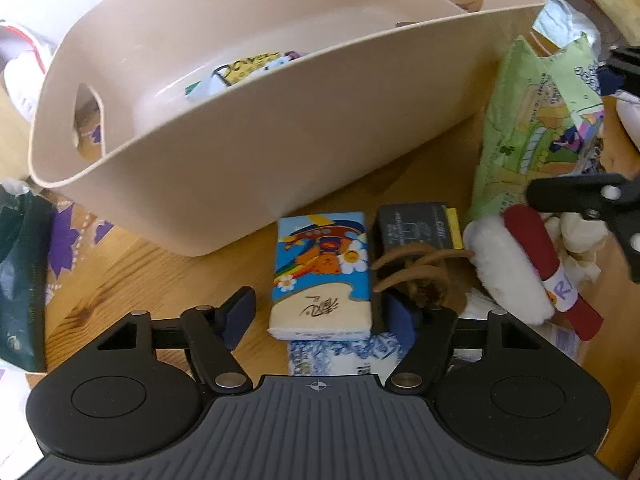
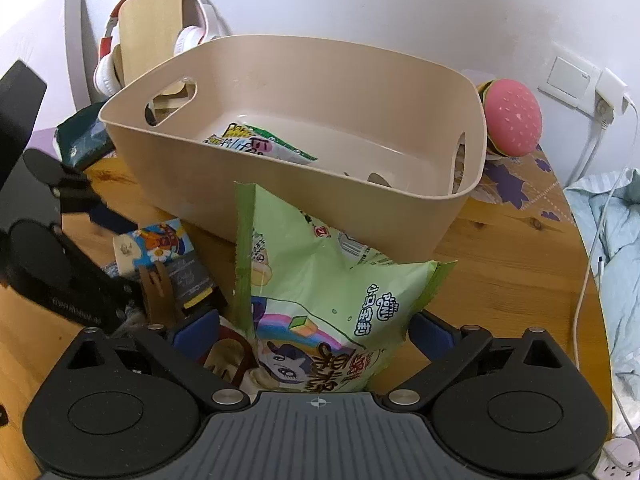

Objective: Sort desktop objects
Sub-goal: 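Grasp the cartoon tissue pack with the left tool while the right tool grasps the green candy bag, then lift the tissue pack and candy bag over the basket with both tools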

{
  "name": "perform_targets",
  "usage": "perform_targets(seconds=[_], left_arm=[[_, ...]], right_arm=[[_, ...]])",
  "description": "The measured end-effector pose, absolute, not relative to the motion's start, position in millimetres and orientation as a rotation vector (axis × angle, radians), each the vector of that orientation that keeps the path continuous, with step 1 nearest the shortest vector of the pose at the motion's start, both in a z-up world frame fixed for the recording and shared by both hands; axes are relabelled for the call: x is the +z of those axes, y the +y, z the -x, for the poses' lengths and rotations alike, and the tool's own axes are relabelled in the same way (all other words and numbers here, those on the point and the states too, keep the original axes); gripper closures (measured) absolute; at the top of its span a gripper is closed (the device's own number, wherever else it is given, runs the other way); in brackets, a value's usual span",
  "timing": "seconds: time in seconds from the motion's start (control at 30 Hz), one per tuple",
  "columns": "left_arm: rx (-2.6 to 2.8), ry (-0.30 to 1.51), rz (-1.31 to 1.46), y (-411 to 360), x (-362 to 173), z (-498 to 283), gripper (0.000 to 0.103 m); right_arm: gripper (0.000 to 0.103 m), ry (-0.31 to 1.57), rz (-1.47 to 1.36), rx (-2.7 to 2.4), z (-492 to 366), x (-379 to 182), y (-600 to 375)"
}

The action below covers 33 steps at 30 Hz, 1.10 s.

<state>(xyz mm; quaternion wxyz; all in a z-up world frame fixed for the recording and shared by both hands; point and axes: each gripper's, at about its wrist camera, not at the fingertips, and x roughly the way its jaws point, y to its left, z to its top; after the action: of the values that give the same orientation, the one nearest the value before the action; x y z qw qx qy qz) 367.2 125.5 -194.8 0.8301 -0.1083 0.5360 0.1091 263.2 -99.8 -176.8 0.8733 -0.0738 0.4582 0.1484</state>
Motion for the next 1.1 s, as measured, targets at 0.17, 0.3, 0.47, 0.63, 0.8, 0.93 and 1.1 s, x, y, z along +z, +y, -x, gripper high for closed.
perform_targets(seconds=[0.17, 0.3, 0.47, 0.63, 0.8, 0.93, 1.1], left_arm=[[0.211, 1.12, 0.271, 127.3, -193.0, -368.2, 0.049], [0.216, 1.1, 0.31, 129.5, -191.7, -367.1, 0.056], [0.218, 1.085, 0.354, 128.4, -190.0, -363.0, 0.056], [0.243, 1.087, 0.372, 126.7, -187.3, -357.1, 0.056], [0.284, 1.082, 0.394, 127.8, -181.2, -347.7, 0.056], [0.319, 1.071, 0.413, 128.9, -174.5, -340.5, 0.056], [0.352, 1.046, 0.451, 123.8, -163.0, -329.7, 0.056]], right_arm=[[0.023, 0.987, 0.135, 0.276, -269.4, -183.9, -102.5], [0.036, 0.978, 0.126, 0.298, -268.8, -184.4, -103.5], [0.041, 0.965, 0.138, 0.324, -264.2, -181.7, -103.0], [0.042, 0.948, 0.138, 0.343, -258.8, -175.0, -104.0], [0.042, 0.928, 0.153, 0.365, -254.6, -166.3, -104.2], [0.042, 0.914, 0.155, 0.377, -250.8, -158.9, -107.6], [0.042, 0.9, 0.149, 0.374, -246.4, -151.6, -112.8]])
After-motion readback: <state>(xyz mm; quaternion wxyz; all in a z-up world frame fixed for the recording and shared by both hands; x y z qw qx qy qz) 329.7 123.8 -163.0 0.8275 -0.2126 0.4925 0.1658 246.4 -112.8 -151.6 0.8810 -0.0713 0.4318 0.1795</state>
